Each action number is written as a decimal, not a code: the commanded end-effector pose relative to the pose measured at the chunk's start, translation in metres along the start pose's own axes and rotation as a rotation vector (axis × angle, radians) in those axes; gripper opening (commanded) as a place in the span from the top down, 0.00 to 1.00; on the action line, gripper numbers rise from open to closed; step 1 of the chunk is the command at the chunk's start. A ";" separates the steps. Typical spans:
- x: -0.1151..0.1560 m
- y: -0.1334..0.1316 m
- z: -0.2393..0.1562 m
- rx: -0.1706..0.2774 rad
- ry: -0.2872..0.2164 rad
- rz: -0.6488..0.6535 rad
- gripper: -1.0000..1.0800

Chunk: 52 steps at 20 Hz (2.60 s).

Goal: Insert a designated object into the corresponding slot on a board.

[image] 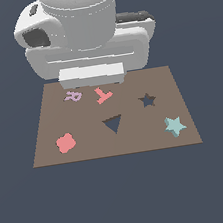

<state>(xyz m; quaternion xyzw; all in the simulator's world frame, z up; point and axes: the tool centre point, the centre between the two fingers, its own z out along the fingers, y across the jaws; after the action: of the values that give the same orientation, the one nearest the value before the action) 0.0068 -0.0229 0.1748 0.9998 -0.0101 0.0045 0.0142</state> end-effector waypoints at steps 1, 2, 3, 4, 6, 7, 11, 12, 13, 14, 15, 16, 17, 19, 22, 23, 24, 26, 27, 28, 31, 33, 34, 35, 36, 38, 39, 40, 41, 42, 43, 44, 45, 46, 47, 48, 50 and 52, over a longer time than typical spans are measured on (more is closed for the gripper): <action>0.000 0.000 0.000 0.000 0.000 0.000 0.04; 0.000 0.000 0.000 0.000 0.000 0.000 0.04; 0.001 -0.001 0.001 0.000 0.000 -0.002 0.04; 0.001 -0.002 0.002 0.000 0.000 -0.003 0.04; 0.004 -0.006 0.004 0.001 0.000 -0.009 0.04; 0.005 -0.009 0.006 0.002 0.000 -0.013 0.04; 0.014 -0.025 0.017 0.005 -0.001 -0.037 0.04; 0.017 -0.031 0.020 0.006 -0.001 -0.045 0.04; 0.020 -0.037 0.024 0.007 -0.001 -0.054 0.04; 0.023 -0.043 0.028 0.008 -0.001 -0.063 0.04; 0.026 -0.050 0.033 0.010 -0.001 -0.072 0.04; 0.030 -0.057 0.037 0.011 -0.002 -0.083 0.04; 0.033 -0.065 0.042 0.012 -0.002 -0.094 0.04; 0.040 -0.081 0.052 0.015 -0.002 -0.117 0.04; 0.052 -0.108 0.068 0.019 -0.003 -0.154 0.04; 0.055 -0.117 0.074 0.020 -0.003 -0.167 0.04; 0.058 -0.126 0.079 0.021 -0.003 -0.179 0.04; 0.064 -0.142 0.088 0.023 -0.004 -0.201 0.04; 0.066 -0.149 0.092 0.024 -0.004 -0.211 0.04; 0.069 -0.156 0.096 0.025 -0.004 -0.220 0.04; 0.074 -0.172 0.105 0.026 -0.005 -0.242 0.04; 0.077 -0.180 0.109 0.027 -0.005 -0.254 0.04; 0.078 -0.184 0.111 0.028 -0.005 -0.259 0.04; 0.079 -0.187 0.113 0.028 -0.005 -0.263 0.04; 0.079 -0.190 0.114 0.028 -0.005 -0.267 0.04; 0.081 -0.194 0.117 0.029 -0.005 -0.272 0.04; 0.081 -0.196 0.117 0.029 -0.005 -0.275 0.04; 0.082 -0.197 0.118 0.029 -0.005 -0.276 0.04; 0.082 -0.198 0.119 0.029 -0.005 -0.278 0.04; 0.082 -0.198 0.119 0.029 -0.005 -0.278 0.04; 0.082 -0.198 0.119 0.029 -0.005 -0.278 0.04; 0.081 -0.198 0.119 0.029 -0.006 -0.278 0.04; 0.081 -0.198 0.119 0.029 -0.006 -0.278 0.04; 0.082 -0.198 0.120 0.029 -0.006 -0.278 0.04; 0.082 -0.199 0.122 0.029 -0.006 -0.279 0.04; 0.082 -0.199 0.124 0.029 -0.006 -0.279 0.04; 0.082 -0.200 0.131 0.029 -0.005 -0.281 0.04; 0.083 -0.201 0.137 0.029 -0.005 -0.282 0.04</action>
<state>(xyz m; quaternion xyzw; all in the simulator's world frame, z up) 0.0945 0.1719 0.0378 0.9915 0.1300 0.0002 0.0000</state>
